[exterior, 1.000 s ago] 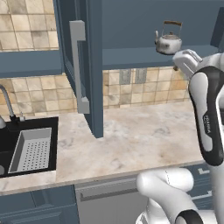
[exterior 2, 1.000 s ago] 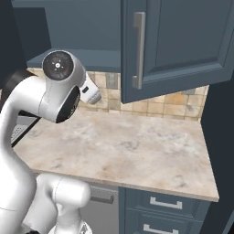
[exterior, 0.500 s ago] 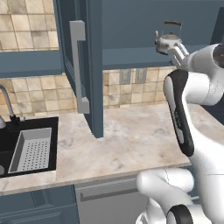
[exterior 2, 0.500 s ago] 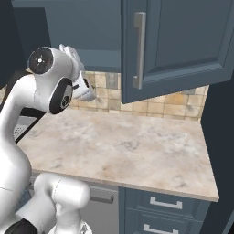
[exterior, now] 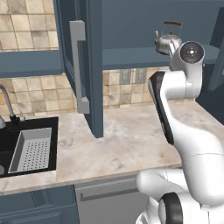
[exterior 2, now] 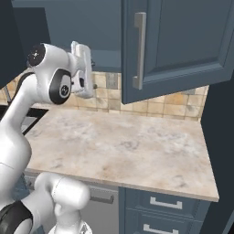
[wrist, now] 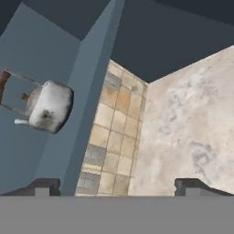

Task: Open the cabinet, pick the kettle from the cabinet, and place it in the sink.

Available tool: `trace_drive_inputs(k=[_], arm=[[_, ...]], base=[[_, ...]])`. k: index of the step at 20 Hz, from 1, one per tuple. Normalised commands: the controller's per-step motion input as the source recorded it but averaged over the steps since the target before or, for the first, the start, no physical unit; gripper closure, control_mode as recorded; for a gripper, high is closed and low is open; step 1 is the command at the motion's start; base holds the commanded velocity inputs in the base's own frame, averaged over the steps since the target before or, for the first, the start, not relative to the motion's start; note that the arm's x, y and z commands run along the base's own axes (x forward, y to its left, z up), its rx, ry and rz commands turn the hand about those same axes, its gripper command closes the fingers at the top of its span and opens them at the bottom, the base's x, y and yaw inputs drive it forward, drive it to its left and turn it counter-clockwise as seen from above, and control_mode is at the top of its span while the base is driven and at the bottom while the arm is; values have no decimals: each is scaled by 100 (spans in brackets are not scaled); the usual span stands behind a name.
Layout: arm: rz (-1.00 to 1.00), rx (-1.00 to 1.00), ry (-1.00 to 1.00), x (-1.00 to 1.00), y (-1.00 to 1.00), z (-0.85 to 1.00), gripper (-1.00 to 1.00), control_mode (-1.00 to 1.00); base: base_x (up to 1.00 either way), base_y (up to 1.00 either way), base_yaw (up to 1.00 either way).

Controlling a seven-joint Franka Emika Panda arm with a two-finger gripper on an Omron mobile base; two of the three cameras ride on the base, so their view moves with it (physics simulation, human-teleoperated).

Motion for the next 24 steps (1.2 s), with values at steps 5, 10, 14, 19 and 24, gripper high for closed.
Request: trace_drive_inputs(k=[5,10,14,19,24], arm=[[-16,32,-8,19,-29,1,-100,-100],[-24,25,-13,17,-27,0,-100,-100],[-33,5,-24,15,-21,-7,-100,-100],[-37,4,-19,16,-24,-5,-100,-100],[-34,7,-4,10,-23,0,-100,-100]], base=[[0,0,0],[0,0,0],[0,0,0],[0,0,0],[0,0,0]])
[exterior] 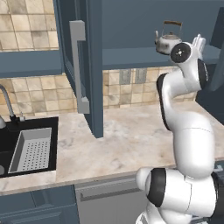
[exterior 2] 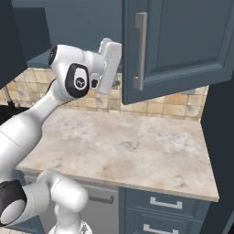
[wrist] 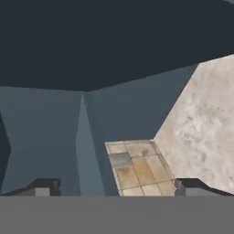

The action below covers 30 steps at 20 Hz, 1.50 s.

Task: Open the cabinet, pick the kettle from the cabinet, and place it in the sink.

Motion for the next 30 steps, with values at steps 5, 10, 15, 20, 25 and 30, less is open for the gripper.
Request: trace_drive_inputs(k=[5,10,15,20,25,30], arm=[[-30,9,2,6,-21,3,-100,-100],[-24,13,1,0,-22,0,-100,-100],[-17,14,-1,-19,-21,-7,-100,-100],[-17,15,-2,-35,-27,-10,-100,-100],[-19,14,-1,-38,-40,-10,-100,-100],[-16,12,-1,-36,-48,-8,-100,-100]], base=[[0,0,0],[0,0,0],[0,0,0],[0,0,0],[0,0,0],[0,0,0]])
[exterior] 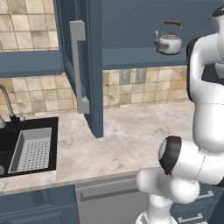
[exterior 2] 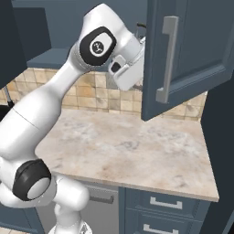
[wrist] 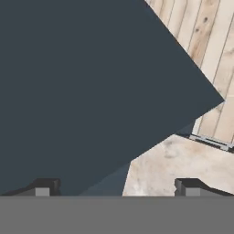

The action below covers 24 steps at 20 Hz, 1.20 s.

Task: Open the cabinet, pick the kettle from the cabinet, and place it in the sink.

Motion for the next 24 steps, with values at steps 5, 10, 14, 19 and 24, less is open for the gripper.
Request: trace_drive_inputs(k=[5,10,14,19,24], arm=[[-5,16,0,-30,-64,-4,-100,-100],[0,13,1,-23,-68,-1,-100,-100],[8,7,0,-28,-52,0,-100,-100],[24,0,-7,-26,0,-12,-100,-100],[30,-5,-13,-16,36,-22,-100,-100]], base=[[0,0,0],[0,0,0],[0,0,0],[0,0,0],[0,0,0]])
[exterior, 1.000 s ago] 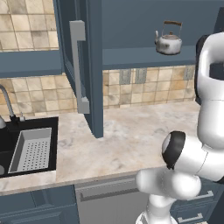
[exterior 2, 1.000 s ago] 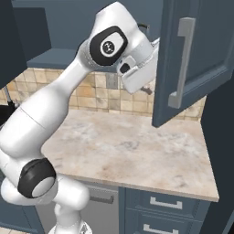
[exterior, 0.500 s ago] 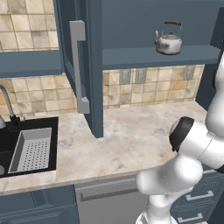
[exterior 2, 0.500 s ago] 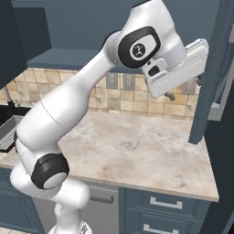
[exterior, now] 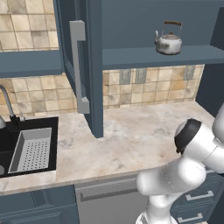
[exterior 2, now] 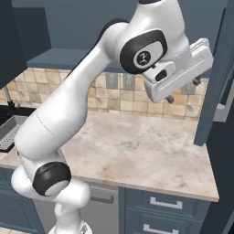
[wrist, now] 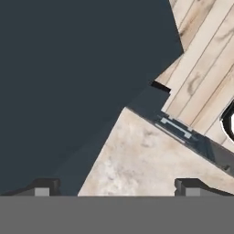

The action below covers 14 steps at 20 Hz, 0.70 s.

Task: Open the cabinet, pick the kettle from the cabinet, and place it in the sink.

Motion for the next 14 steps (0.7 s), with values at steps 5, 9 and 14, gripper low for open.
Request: trace_drive_inputs(k=[5,9,14], arm=[[35,-19,-5,-9,60,-26,-100,-100],[49,-24,-4,-10,53,-13,-100,-100],[62,-19,-7,-3,33,-11,-100,-100]], base=[[0,0,0],[0,0,0],[0,0,0]])
